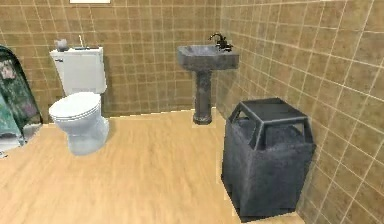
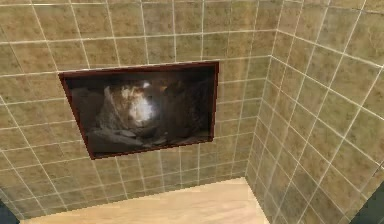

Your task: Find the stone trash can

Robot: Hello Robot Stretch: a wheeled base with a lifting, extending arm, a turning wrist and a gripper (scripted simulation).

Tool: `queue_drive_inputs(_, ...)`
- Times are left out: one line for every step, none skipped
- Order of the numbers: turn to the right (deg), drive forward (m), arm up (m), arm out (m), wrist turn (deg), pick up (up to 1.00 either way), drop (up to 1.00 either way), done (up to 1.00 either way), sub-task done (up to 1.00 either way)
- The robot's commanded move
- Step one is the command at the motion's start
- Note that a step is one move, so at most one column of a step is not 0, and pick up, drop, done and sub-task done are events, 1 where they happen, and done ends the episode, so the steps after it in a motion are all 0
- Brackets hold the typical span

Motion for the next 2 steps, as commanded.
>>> queue_drive_inputs(-9.0, 0.00, 0.00, 0.00, 0.0, 0.00, 0.00, 0.00, 0.00)
queue_drive_inputs(-3.0, 0.00, 0.00, 0.00, 0.0, 0.00, 0.00, 0.00, 0.00)
